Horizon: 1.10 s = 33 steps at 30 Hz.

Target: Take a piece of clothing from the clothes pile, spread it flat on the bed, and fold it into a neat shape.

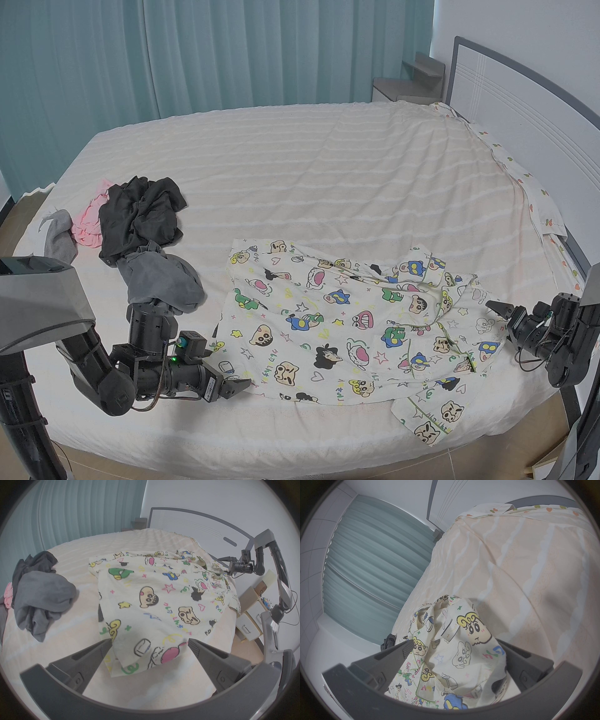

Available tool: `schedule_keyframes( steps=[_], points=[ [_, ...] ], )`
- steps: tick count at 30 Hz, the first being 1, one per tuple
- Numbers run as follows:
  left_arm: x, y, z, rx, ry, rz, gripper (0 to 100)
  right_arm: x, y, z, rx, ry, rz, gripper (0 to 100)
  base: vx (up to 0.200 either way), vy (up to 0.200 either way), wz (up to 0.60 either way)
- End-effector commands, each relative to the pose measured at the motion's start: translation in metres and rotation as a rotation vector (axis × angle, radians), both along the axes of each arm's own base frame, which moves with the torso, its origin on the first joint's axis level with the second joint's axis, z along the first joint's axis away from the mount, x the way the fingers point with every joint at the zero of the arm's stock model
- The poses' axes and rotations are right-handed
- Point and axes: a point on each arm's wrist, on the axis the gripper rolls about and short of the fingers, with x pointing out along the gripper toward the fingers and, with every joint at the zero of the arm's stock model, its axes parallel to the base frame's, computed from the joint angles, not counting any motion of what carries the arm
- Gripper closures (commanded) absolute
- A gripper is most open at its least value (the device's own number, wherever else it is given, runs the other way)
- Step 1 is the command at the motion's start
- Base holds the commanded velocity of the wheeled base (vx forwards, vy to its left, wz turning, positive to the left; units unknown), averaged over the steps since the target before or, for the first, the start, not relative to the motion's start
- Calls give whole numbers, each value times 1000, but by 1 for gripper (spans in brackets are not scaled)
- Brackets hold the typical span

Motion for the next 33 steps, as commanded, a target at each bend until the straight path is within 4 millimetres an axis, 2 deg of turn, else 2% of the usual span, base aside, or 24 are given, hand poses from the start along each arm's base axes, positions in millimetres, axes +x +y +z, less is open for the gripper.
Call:
schedule_keyframes(
  steps=[1, 12, 13, 22, 30, 33],
  points=[
    [-1, -1, -14, 12, 49, -9, 0, 0, 0, 0, -4, -11, 1, 0, 0, 0, 0],
    [0, -2, -15, 0, 52, -22, 0, -2, 1, -2, -5, 3, 4, 0, 0, 0, 0],
    [0, -2, -15, 1, 51, -19, 100, -2, 2, -2, -5, 3, 7, 0, 0, 0, 0],
    [-3, 5, -15, 4, 59, -2, 100, -2, 3, -2, -5, 3, 12, 0, 0, 0, 0],
    [-18, 9, -4, -1, 50, -3, 100, -2, 3, -2, -5, 3, 12, 0, 0, 0, 0],
    [-28, 16, 4, -6, 48, 13, 100, -2, 3, -2, -5, 3, 12, 0, 0, 0, 0]
  ],
)
